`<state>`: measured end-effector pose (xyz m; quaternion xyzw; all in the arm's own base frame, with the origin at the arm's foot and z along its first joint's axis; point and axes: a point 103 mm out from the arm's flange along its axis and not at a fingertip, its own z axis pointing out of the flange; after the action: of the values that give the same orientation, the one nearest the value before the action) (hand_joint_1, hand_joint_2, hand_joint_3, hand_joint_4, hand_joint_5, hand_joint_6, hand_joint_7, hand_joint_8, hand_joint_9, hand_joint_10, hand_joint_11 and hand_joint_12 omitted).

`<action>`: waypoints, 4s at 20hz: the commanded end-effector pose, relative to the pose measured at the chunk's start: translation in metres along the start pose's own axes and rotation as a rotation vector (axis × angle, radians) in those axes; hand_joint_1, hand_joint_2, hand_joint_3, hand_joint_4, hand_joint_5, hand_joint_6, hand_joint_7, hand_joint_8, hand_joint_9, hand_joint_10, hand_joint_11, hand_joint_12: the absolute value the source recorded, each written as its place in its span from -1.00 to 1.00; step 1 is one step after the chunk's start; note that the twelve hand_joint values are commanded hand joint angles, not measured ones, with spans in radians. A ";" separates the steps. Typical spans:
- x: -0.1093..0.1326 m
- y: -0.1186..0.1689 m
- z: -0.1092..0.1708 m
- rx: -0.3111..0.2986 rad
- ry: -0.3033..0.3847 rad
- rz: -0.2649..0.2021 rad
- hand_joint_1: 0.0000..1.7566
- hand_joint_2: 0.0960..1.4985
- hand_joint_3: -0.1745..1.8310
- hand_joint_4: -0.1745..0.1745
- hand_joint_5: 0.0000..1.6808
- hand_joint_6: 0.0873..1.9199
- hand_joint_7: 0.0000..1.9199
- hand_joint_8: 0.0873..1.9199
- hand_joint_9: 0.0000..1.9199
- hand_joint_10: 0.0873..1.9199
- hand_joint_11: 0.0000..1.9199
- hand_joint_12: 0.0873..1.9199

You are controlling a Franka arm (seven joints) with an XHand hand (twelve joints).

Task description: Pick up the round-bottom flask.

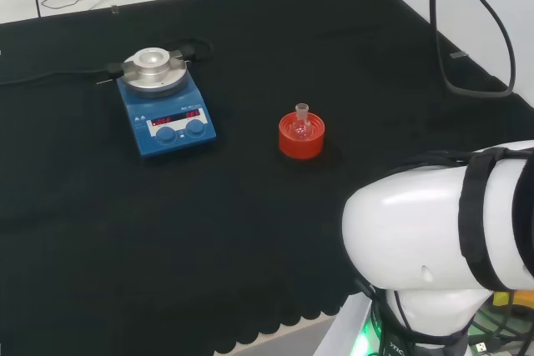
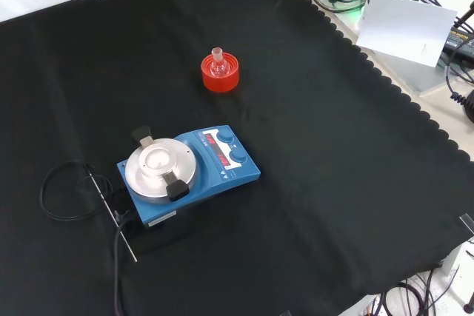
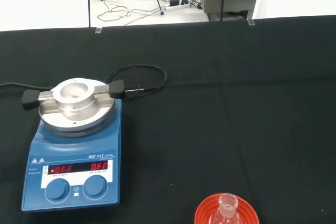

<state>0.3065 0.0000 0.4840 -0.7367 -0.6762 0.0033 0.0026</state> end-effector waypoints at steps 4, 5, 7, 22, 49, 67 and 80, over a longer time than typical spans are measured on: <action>-0.006 0.000 0.000 -0.001 0.014 0.002 -0.91 0.68 -0.47 0.03 -0.60 -0.68 -0.88 -0.50 -0.77 -0.40 -1.00 0.40; -0.010 0.000 0.000 0.000 0.017 0.002 -0.92 0.70 -0.49 0.03 -0.60 -0.70 -0.88 -0.50 -0.77 -0.40 -1.00 0.40; 0.004 -0.001 0.001 0.000 0.001 -0.007 -0.92 0.71 -0.51 0.03 -0.59 -0.71 -0.87 -0.51 -0.77 -0.40 -1.00 0.41; -0.030 0.003 0.025 0.034 0.038 0.040 -0.91 0.72 -0.54 0.03 -0.57 -0.72 -0.86 -0.51 -0.76 -0.40 -1.00 0.41; -0.095 0.078 0.200 0.075 0.173 0.089 -0.37 0.29 -0.54 -0.08 -0.41 -0.84 -0.72 -0.44 -0.55 -0.39 -0.88 0.41; -0.071 0.096 0.306 0.145 0.172 0.109 -0.04 -0.19 -0.25 -0.21 -0.15 -0.65 -0.60 -0.39 -0.42 -0.42 -0.78 0.39; -0.055 0.100 0.355 0.142 0.191 0.121 -0.01 -0.22 -0.21 -0.27 -0.17 -0.44 -0.57 -0.37 -0.40 -0.42 -0.76 0.39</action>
<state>0.3916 -0.0767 0.1523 -0.7707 -0.6244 -0.0047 0.1266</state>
